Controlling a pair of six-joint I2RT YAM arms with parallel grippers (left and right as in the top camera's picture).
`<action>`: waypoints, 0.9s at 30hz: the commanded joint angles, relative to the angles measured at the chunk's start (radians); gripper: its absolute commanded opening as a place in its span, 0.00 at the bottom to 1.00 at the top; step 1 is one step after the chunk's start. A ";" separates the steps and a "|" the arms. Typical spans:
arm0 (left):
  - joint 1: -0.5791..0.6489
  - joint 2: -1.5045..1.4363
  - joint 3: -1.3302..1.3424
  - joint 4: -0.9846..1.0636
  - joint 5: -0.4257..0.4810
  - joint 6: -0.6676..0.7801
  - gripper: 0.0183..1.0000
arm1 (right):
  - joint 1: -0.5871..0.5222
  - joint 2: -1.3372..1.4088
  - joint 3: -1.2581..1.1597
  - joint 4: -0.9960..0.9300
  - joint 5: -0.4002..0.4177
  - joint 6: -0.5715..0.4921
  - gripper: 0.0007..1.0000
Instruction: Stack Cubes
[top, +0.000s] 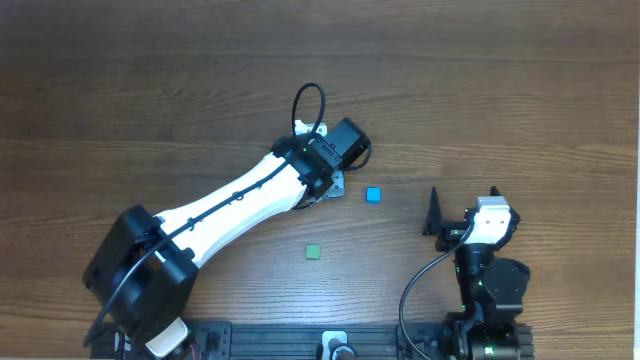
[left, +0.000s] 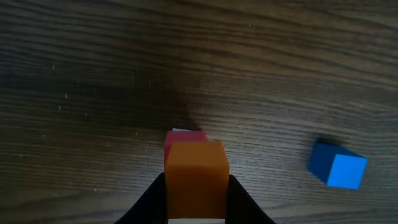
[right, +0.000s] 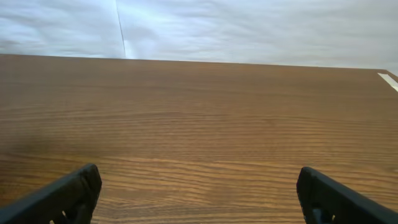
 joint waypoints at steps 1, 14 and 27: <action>0.000 0.013 -0.006 0.003 0.001 -0.011 0.03 | -0.006 -0.007 -0.007 0.000 -0.012 -0.004 0.99; 0.000 0.019 -0.006 -0.013 -0.009 -0.016 0.04 | -0.006 -0.007 -0.007 0.000 -0.012 -0.004 0.99; 0.000 0.036 -0.006 -0.012 -0.009 -0.015 0.04 | -0.006 -0.007 -0.007 0.000 -0.012 -0.004 0.99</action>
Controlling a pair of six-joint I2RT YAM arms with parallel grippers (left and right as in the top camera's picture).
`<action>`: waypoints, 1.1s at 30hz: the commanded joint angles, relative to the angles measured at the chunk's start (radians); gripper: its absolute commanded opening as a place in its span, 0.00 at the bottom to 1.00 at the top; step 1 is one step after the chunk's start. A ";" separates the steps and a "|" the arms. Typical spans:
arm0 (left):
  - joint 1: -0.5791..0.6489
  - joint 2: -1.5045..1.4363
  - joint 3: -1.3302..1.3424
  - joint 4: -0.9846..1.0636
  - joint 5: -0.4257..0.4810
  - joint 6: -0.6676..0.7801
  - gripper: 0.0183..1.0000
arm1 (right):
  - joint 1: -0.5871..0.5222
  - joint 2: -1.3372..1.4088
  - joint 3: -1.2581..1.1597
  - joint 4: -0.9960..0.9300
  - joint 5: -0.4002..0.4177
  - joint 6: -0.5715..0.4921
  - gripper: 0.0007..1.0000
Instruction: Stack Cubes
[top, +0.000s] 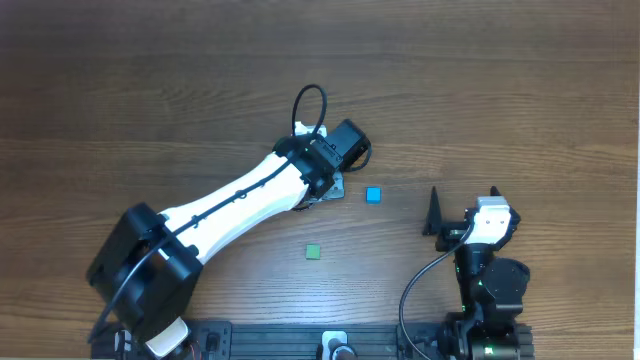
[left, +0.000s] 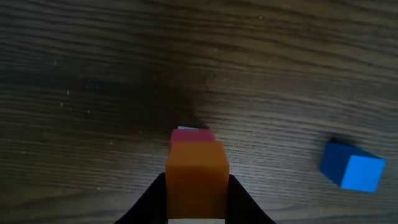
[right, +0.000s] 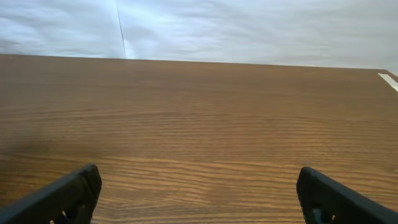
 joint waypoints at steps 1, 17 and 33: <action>0.000 0.018 -0.006 0.000 -0.007 -0.015 0.05 | -0.006 -0.007 -0.007 0.000 -0.011 -0.005 0.99; 0.000 0.029 -0.006 0.000 -0.007 -0.014 0.32 | -0.006 -0.007 -0.007 0.000 -0.011 -0.005 0.99; 0.008 -0.034 -0.006 0.045 -0.134 -0.048 0.97 | -0.006 -0.007 -0.007 0.000 -0.011 -0.005 0.99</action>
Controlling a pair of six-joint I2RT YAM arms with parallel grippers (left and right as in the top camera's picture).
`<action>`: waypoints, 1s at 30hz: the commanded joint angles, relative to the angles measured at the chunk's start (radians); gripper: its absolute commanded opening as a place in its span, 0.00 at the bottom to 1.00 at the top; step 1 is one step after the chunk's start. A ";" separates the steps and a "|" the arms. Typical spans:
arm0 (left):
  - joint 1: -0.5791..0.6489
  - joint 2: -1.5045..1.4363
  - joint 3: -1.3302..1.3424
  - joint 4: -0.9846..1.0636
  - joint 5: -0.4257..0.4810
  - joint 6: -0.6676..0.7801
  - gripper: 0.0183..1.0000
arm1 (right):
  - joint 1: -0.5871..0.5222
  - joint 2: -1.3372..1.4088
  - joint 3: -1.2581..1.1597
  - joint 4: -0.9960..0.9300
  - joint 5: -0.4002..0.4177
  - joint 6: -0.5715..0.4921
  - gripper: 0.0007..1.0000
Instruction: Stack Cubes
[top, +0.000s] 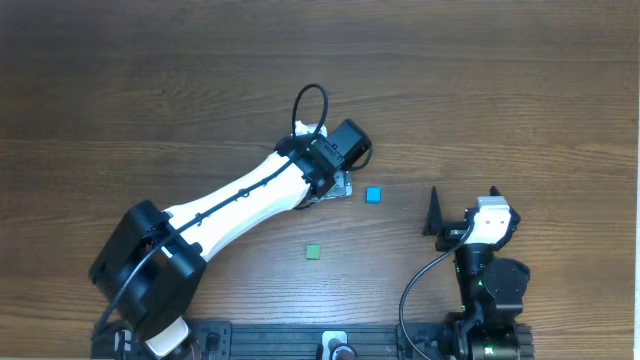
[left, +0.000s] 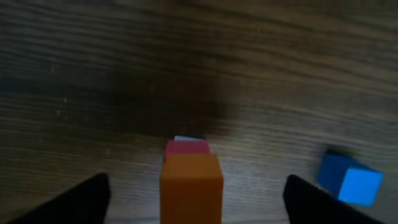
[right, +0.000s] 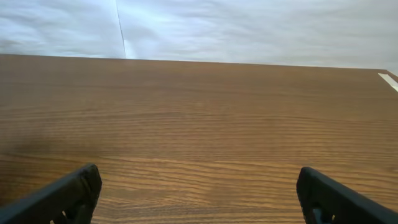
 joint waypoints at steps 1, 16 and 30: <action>0.018 -0.071 -0.006 0.028 -0.140 -0.033 0.97 | -0.006 -0.007 -0.007 0.000 -0.011 -0.005 0.99; 0.343 -0.578 -0.032 0.218 -0.109 0.364 0.98 | -0.006 -0.007 -0.007 0.000 -0.011 -0.005 0.99; 0.702 -1.237 -0.531 0.457 0.270 0.612 0.95 | -0.006 -0.007 -0.007 0.000 -0.011 -0.005 0.99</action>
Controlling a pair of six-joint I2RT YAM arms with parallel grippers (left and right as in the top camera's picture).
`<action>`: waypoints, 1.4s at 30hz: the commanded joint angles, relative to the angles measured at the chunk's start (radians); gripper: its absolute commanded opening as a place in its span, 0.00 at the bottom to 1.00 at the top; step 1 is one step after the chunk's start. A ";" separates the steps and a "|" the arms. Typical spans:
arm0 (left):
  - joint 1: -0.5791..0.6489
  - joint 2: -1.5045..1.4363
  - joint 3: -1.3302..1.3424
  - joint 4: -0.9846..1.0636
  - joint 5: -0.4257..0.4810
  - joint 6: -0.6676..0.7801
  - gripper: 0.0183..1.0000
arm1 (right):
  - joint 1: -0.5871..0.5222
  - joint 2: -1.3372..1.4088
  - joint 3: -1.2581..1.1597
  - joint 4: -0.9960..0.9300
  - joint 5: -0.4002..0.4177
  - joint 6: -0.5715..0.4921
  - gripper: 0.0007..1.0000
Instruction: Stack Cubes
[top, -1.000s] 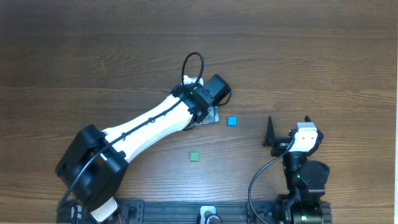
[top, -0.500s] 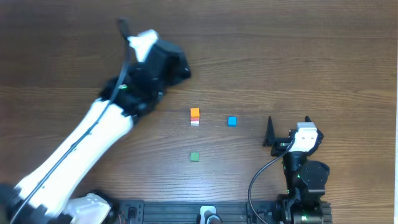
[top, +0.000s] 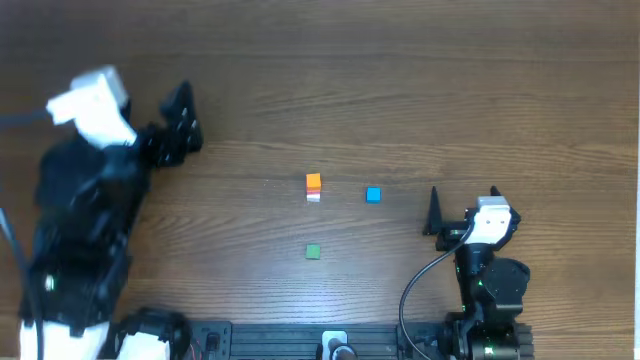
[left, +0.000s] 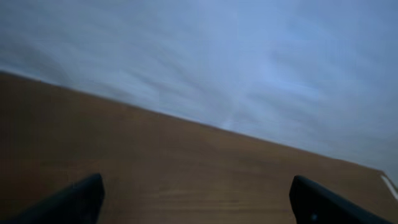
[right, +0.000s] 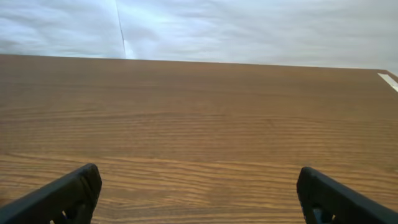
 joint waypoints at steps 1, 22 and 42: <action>0.082 -0.233 -0.238 0.042 0.145 0.088 0.95 | -0.005 -0.006 -0.007 0.000 -0.011 -0.005 0.99; 0.170 -0.768 -0.949 0.340 0.237 0.166 0.95 | -0.005 -0.006 -0.007 0.000 -0.011 -0.005 0.99; 0.183 -0.768 -0.949 0.330 0.203 0.166 1.00 | -0.005 -0.006 -0.007 0.000 -0.011 -0.005 0.99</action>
